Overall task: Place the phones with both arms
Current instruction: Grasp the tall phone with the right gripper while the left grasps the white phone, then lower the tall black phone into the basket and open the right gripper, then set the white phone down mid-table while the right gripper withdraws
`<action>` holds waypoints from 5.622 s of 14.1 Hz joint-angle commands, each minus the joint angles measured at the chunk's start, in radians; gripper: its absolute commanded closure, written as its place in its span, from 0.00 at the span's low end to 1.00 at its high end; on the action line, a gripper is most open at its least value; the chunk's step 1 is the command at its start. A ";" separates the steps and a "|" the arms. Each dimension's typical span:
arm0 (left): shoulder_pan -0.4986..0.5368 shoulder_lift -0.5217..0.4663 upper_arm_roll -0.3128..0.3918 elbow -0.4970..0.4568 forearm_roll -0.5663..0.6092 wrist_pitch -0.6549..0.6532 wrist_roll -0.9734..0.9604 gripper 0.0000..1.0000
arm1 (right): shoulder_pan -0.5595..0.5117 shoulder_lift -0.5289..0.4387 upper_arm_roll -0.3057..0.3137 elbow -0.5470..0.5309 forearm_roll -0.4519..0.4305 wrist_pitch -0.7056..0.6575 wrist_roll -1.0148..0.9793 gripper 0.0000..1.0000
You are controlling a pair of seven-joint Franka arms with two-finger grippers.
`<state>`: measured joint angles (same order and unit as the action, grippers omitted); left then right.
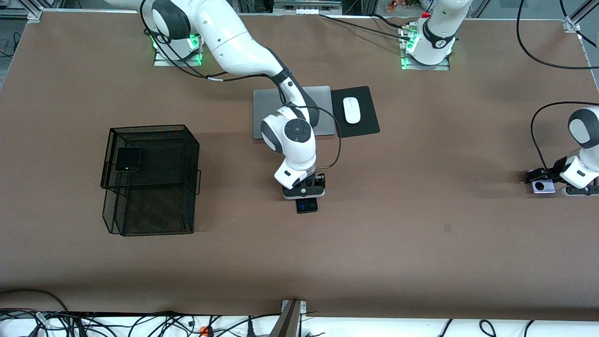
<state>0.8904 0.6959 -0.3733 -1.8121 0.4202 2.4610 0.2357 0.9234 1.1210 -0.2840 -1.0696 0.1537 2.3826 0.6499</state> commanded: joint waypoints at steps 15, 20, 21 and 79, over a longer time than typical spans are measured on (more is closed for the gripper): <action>0.012 0.045 -0.004 0.022 0.069 0.042 0.024 0.00 | -0.191 -0.369 -0.076 0.011 0.006 -0.601 -0.387 1.00; 0.012 0.066 0.001 0.054 0.069 0.045 0.040 0.00 | -0.275 -0.648 -0.188 -0.327 0.004 -0.656 -0.643 1.00; 0.012 0.066 0.002 0.056 0.069 0.044 0.042 0.12 | -0.275 -0.702 -0.223 -0.428 0.006 -0.614 -0.697 1.00; -1.393 0.419 0.023 0.740 0.058 -0.277 -1.161 0.07 | -0.357 -0.787 -0.250 -0.658 0.035 -0.405 -0.673 0.00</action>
<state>-0.4728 1.1030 -0.3788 -1.0952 0.4602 2.1980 -0.9486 0.5764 0.3436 -0.5399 -1.7454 0.1791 2.0122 -0.0299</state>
